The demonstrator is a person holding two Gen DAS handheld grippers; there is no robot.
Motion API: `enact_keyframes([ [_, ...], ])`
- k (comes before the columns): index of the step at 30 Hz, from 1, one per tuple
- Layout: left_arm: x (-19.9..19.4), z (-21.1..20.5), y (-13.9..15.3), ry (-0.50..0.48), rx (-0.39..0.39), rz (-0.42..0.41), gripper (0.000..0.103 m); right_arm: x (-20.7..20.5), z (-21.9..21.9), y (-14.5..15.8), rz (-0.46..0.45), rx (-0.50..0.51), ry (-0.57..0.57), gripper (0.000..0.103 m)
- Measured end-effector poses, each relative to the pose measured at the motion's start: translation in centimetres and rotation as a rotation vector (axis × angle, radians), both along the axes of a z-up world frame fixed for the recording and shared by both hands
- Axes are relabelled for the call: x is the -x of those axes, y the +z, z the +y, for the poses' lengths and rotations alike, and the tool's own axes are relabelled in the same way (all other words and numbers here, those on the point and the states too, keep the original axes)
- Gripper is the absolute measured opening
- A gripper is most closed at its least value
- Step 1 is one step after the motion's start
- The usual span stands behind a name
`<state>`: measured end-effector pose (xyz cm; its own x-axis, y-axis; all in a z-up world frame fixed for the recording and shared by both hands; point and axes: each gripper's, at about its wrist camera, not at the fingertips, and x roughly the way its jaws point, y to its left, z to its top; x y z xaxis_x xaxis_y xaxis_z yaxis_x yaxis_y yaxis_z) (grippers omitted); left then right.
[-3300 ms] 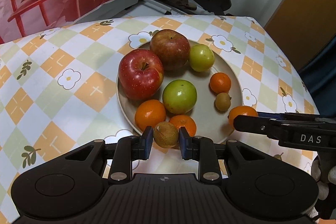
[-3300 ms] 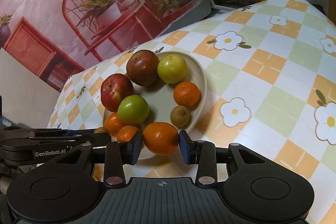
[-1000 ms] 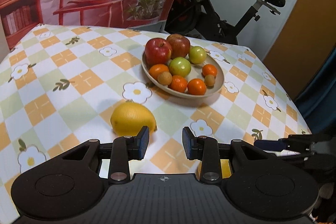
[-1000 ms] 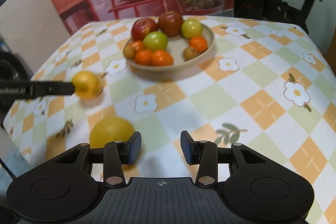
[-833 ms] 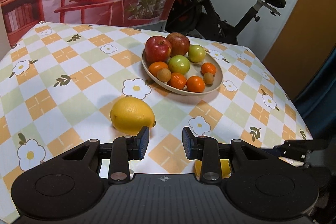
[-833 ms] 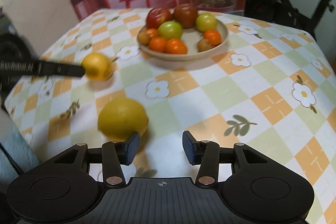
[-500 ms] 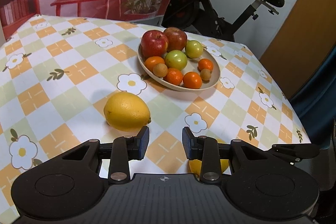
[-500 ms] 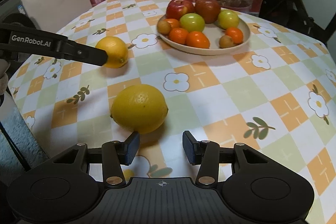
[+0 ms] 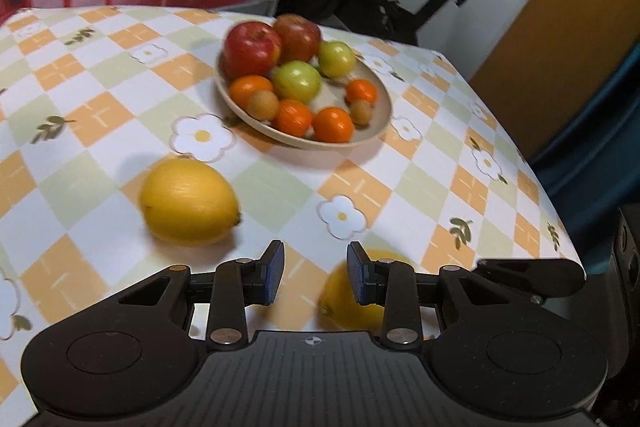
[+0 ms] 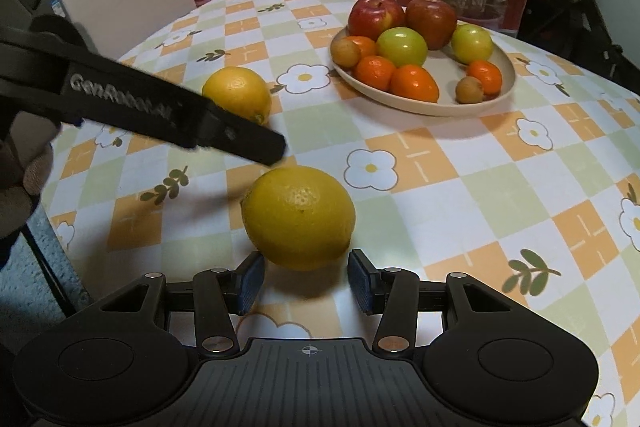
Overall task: Organize fruits
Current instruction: 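Grasp a lemon with the left gripper while the right gripper grasps the other lemon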
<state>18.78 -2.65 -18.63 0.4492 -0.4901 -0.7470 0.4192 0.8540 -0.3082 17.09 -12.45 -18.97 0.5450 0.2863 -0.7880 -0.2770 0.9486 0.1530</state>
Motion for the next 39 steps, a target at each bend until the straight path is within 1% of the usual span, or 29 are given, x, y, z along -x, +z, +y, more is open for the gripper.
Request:
enact_keyframes([
  [4,-0.6,-0.4,-0.1,-0.011,0.010,0.015,0.036,-0.3,0.0,-0.1,-0.004,-0.009,-0.006,0.045],
  [7,-0.9,-0.5,-0.2,-0.011,0.020,0.026,0.036,-0.4,-0.1,-0.1,-0.009,-0.021,-0.013,0.045],
  [12,-1.1,0.5,-0.1,0.015,0.104,0.064,0.036,-0.3,-1.0,-0.1,-0.018,-0.060,-0.039,0.047],
  [14,-1.0,0.9,0.0,0.026,0.154,0.081,0.036,-0.4,-1.1,-0.1,-0.020,-0.063,-0.042,0.046],
  [16,-1.0,1.0,-0.2,0.028,0.179,0.100,0.036,-0.4,-1.1,-0.1,-0.022,-0.061,-0.044,0.046],
  [19,-0.8,0.8,-0.7,0.022,0.192,0.124,0.036,-0.4,-1.1,-0.2,-0.024,-0.064,-0.046,0.046],
  [22,-0.8,0.8,-1.3,0.027,0.191,0.141,0.038,-0.3,-1.2,-0.3,-0.028,-0.060,-0.051,0.046],
  [25,-1.0,0.9,-1.7,0.031,0.206,0.155,0.041,-0.3,-1.5,-0.3,-0.034,-0.053,-0.056,0.047],
  [31,-1.4,0.6,-1.6,0.009,0.194,0.136,0.043,-0.7,-1.9,0.1,-0.060,-0.038,-0.041,0.052],
  [36,-2.1,0.2,-1.4,0.000,0.180,0.117,0.043,-1.2,-1.6,0.3,-0.098,-0.039,-0.013,0.052],
  [39,-2.5,0.0,-1.3,-0.003,0.178,0.114,0.043,-1.4,-1.6,0.2,-0.125,-0.057,-0.005,0.051],
])
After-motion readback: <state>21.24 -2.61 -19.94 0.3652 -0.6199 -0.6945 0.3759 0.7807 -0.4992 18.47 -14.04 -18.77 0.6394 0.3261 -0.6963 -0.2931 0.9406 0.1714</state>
